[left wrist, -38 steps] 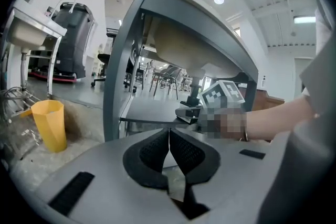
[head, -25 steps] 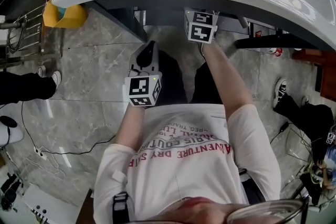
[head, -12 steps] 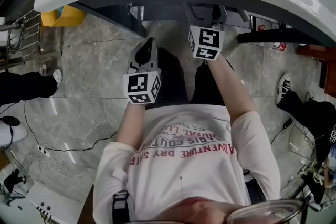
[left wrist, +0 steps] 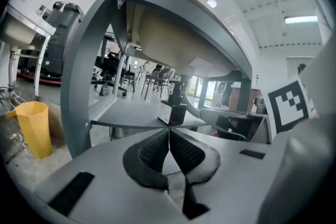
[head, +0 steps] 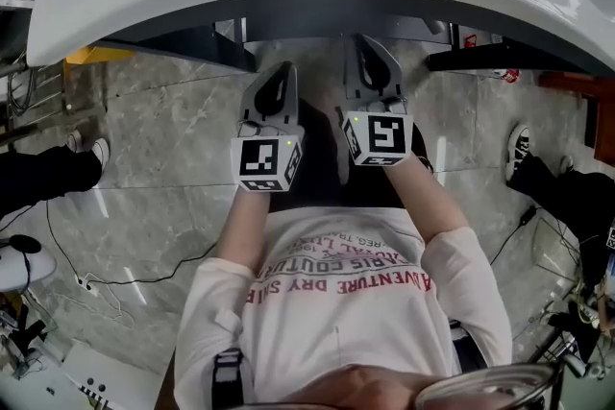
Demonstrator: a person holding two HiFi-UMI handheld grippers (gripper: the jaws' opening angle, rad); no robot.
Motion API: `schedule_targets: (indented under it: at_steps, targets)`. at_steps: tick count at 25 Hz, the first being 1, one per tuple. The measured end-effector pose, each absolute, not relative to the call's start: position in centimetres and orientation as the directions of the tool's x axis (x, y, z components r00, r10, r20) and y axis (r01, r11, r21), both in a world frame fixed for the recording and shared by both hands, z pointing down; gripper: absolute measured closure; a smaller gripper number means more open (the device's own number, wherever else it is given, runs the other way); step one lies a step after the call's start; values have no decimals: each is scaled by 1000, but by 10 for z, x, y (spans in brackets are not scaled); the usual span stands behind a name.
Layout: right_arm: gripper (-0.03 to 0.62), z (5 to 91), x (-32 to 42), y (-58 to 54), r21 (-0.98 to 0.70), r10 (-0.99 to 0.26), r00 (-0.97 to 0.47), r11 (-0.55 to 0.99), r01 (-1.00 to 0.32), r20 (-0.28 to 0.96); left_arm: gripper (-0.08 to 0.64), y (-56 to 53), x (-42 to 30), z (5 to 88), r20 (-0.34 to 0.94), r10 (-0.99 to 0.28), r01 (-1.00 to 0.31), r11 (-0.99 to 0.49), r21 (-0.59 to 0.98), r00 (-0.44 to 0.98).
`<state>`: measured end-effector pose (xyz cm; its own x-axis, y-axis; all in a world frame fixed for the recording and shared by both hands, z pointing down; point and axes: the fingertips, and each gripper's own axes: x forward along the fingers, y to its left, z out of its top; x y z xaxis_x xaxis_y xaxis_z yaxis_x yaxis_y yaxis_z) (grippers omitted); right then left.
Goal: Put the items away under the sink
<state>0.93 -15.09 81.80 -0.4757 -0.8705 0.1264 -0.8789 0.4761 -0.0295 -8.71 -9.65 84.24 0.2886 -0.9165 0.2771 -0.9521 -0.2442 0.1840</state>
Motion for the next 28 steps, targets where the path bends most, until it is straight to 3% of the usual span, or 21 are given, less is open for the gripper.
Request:
schedule_targets:
  at_steps: [6,10,16,28]
  targets:
    - [567,777,16,-130,-22,-833,-526,531,-847,170,533,-90,-56,808,316,-878,-923,-281,264,358]
    - [568,723,28,-113,-74,-829,-522,518,-852,201,533,-72,-42,752,349,-860,-924,-307,228,372]
    - [568,622,48,-87,-65,-816,-515,518,-853,263,532,-56,-30,635,362,-854,-922,-299,245,373]
    - [568,388,83,-58,-81,-840,-502,497,-864,205,533,-33,-5,384,258,-898,-930,-314,193,356]
